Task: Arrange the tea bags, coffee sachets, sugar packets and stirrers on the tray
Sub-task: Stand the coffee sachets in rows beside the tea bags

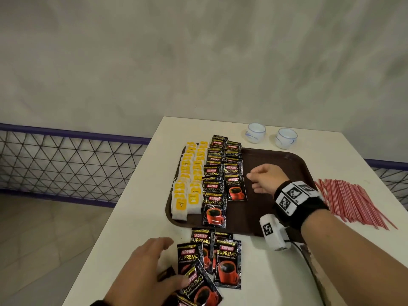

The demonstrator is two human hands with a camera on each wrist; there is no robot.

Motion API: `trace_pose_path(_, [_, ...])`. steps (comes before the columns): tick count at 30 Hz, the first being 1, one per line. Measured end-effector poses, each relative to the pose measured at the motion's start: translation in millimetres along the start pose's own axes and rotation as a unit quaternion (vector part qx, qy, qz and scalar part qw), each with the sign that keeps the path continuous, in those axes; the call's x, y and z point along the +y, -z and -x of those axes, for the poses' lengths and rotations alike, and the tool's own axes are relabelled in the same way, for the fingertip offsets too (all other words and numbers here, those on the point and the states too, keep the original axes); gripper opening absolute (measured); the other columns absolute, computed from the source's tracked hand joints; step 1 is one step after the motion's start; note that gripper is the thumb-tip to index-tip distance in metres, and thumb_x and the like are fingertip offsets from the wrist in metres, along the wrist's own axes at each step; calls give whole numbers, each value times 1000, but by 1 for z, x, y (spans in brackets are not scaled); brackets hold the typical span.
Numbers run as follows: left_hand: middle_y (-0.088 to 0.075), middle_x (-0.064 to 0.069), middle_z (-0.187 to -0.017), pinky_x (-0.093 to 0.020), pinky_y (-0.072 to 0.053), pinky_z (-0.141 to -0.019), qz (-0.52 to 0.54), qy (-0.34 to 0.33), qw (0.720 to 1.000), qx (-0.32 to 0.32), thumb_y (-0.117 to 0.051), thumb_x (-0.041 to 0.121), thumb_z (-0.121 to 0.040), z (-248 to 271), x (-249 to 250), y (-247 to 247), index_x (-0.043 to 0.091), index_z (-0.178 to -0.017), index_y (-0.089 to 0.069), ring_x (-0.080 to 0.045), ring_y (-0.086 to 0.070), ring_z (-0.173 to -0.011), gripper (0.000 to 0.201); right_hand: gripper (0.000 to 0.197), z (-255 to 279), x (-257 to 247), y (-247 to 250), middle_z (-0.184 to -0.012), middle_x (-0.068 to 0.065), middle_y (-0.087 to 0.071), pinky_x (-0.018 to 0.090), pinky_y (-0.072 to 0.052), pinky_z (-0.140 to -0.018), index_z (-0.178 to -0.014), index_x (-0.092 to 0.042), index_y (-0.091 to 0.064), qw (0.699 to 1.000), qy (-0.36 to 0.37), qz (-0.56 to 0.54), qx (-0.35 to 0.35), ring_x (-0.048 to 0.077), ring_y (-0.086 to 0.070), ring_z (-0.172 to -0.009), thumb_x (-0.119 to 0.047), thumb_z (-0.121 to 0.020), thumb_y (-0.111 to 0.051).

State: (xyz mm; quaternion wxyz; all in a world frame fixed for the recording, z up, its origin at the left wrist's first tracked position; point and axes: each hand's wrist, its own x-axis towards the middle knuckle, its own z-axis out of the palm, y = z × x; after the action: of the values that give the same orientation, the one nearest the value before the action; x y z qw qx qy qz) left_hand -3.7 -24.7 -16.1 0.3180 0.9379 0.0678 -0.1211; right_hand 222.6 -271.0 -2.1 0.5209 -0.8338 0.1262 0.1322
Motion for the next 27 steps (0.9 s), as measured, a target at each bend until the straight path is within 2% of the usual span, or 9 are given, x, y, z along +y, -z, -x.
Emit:
trace_pose_path(4, [-23, 18, -146, -27, -30, -110, -114, -35, 993, -5, -67, 73, -55, 0, 18, -20, 30, -146, -10, -7, -29, -129, 116, 9, 58, 6, 15, -84, 6, -64, 27, -51, -58, -88, -18, -60, 994, 102, 35, -23, 16, -61, -67, -17, -86, -68])
trace_pose_path(7, [-30, 12, -142, -29, -34, -108, -136, -22, 990, -12, -72, 70, -53, -6, 20, -33, 24, -147, -6, -12, -33, -126, 123, 14, 106, 39, 12, -73, 0, -62, 23, -46, -55, -85, -17, -62, 986, 111, 104, -66, 12, -58, -61, -21, -81, -75])
trace_pose_path(11, [-41, 10, -131, -28, -41, -102, -70, 1, 997, -24, -82, 48, -56, -21, 23, -41, 23, -141, -23, -12, -44, -120, 106, 29, 145, 77, -12, -88, -12, -56, 18, -43, -73, -99, -28, -54, 969, 48, 217, -110, 7, -57, -86, -37, -80, -74])
trace_pose_path(14, [-51, 13, -115, -26, -47, -94, -8, 25, 999, -28, -85, 32, -57, -29, 25, -41, 26, -126, -43, -8, -52, -105, 81, 28, 153, 80, -37, -81, -15, -55, 7, -42, -57, -100, -25, -52, 979, 38, 153, -131, -3, -54, -72, -23, -82, -74])
trace_pose_path(15, [-54, 14, -109, -26, -49, -91, 15, 32, 999, -32, -85, 26, -57, -30, 25, -41, 27, -120, -49, -6, -54, -99, 73, 26, 152, 81, -45, -83, -12, -60, 8, -47, -59, -96, -24, -54, 980, 33, 135, -139, -2, -58, -73, -18, -81, -74])
trace_pose_path(18, [-64, 10, -98, -28, -53, -86, 81, 34, 996, -33, -84, 19, -59, -31, 25, -41, 25, -106, -60, -6, -61, -89, 53, 20, 149, 81, -56, -91, 0, -69, 33, -59, -77, -89, -20, -58, 987, 6, 89, -133, 15, -68, -83, -10, -81, -73])
trace_pose_path(20, [-69, 6, -90, -25, -54, -79, 136, 23, 990, -20, -81, 17, -66, -27, 24, -40, 24, -95, -63, -5, -65, -83, 35, 13, 151, 80, -53, -86, 1, -69, 30, -57, -69, -84, -18, -60, 988, 11, 60, -138, 14, -68, -79, -8, -84, -69])
trace_pose_path(23, [-72, 4, -81, -24, -55, -72, 188, -10, 982, 11, -76, 17, -74, -20, 22, -35, 23, -86, -65, -2, -66, -72, 18, 14, 158, 80, -40, -76, -4, -66, 15, -44, -51, -82, -17, -63, 990, 45, 17, -135, 6, -63, -67, -4, -87, -65])
trace_pose_path(27, [-70, 3, -77, -15, -46, -54, 271, -34, 961, 40, -72, 18, -80, -11, 20, -22, 21, -94, -64, 0, -58, -55, 16, 15, 164, 82, -19, -87, 3, -73, 17, -44, -55, -95, -18, -67, 991, 57, -50, -109, 10, -65, -74, -5, -87, -64])
